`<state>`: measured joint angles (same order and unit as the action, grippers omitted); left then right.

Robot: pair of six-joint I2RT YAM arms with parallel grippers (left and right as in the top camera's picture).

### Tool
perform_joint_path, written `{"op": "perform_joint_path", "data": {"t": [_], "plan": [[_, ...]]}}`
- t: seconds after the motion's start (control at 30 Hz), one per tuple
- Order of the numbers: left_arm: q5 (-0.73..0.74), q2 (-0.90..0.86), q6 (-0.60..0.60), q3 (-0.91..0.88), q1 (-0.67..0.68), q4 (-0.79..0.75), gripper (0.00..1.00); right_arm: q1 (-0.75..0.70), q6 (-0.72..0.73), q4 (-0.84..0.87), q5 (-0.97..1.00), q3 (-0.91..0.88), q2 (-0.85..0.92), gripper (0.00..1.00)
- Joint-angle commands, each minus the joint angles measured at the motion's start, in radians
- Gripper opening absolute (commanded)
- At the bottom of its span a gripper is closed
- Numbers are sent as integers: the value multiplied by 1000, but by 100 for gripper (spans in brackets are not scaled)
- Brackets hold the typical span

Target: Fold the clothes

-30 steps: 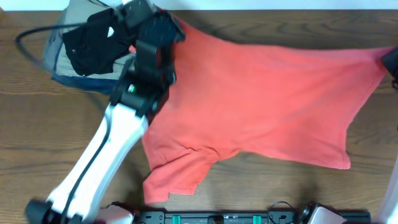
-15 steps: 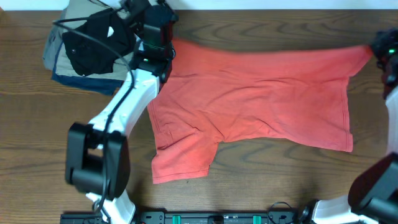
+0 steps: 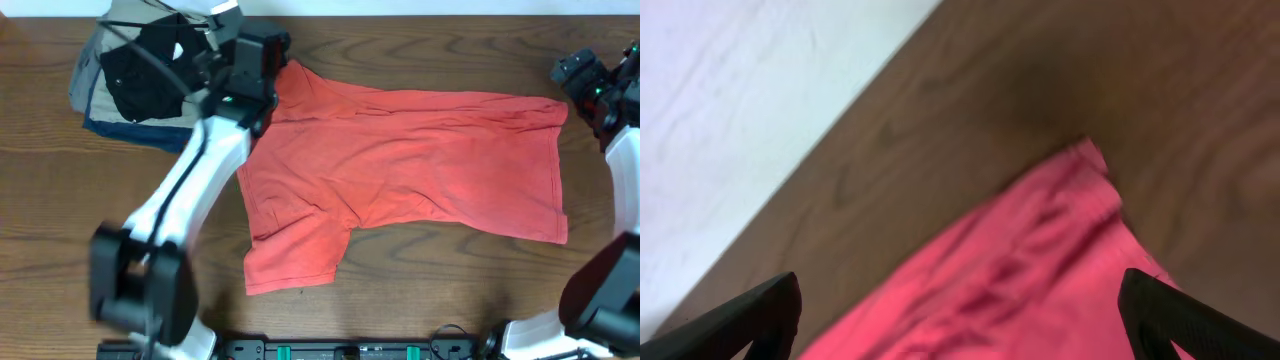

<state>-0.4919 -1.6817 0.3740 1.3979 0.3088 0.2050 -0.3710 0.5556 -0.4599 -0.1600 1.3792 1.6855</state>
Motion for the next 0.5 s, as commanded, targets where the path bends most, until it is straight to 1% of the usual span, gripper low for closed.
{"op": "perform_joint_path", "data": {"t": [0.0,0.13,0.23,0.37,0.47], "plan": [[115,161,-18,14,2,152,98,-2,-11,-68,-24,16,-100,99],[221,292,-18,14,2,451,98,-2,-10,-234,-91,16,-163,99],[262,342,-17,13,2,618,98,-2,-11,-349,-117,16,-185,99],[294,365,-3,13,2,829,98,-2,-11,-519,-121,14,-185,99],[294,357,63,11,1,965,98,-2,-10,-642,-68,14,-182,99]]}}
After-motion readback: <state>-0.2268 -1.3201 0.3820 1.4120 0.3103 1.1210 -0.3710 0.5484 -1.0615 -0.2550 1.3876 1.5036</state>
